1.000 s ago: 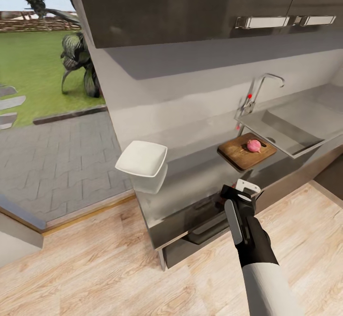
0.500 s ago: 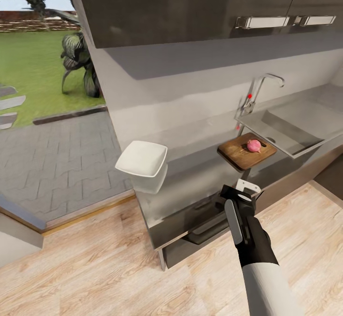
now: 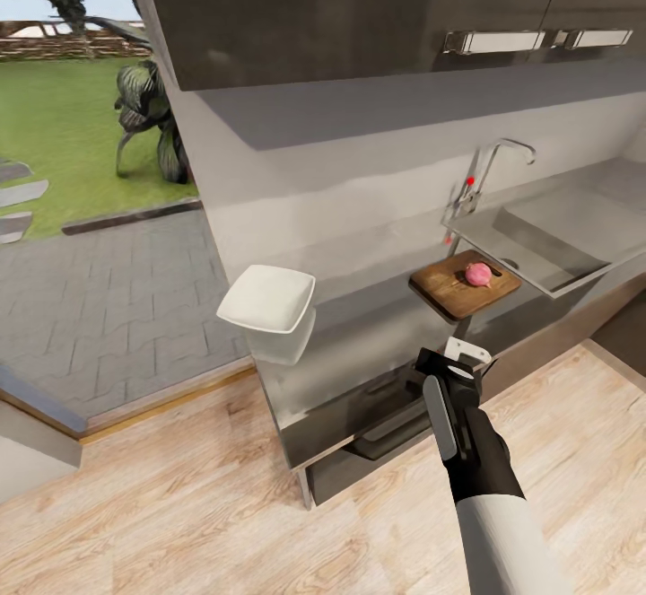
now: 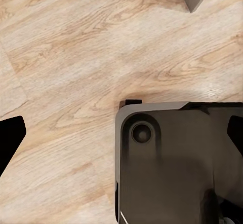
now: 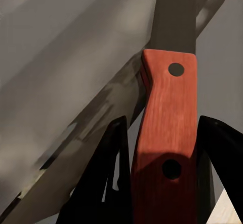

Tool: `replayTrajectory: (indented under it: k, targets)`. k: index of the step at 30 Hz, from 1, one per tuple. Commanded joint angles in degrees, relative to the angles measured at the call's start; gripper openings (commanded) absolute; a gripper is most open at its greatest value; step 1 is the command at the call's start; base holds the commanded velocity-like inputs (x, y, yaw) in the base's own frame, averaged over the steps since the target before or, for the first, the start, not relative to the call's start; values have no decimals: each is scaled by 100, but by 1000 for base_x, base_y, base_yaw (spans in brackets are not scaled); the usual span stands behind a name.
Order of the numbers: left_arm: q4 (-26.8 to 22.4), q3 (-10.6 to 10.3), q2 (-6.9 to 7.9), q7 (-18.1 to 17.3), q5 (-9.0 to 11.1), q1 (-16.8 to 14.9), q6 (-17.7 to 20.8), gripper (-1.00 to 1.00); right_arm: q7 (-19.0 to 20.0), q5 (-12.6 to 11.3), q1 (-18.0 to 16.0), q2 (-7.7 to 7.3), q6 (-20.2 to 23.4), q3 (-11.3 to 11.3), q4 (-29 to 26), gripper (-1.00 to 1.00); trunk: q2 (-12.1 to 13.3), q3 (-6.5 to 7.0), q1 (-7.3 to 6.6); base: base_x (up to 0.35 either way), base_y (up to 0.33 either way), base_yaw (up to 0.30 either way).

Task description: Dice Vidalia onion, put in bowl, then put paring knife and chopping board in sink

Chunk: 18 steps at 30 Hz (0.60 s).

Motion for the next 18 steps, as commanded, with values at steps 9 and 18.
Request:
replayTrajectory:
  k: [9,18]
  targets:
    - [27,-116,7,22,41,1,-10,100,-43,-184,-2,4,5,-5,47,-100,-8,-10,4,-199,0,0]
    - [38,-128,7,22,41,1,-10,100,-43,-184,-2,4,4,-5,47,-100,-8,-10,4,-63,0,0]
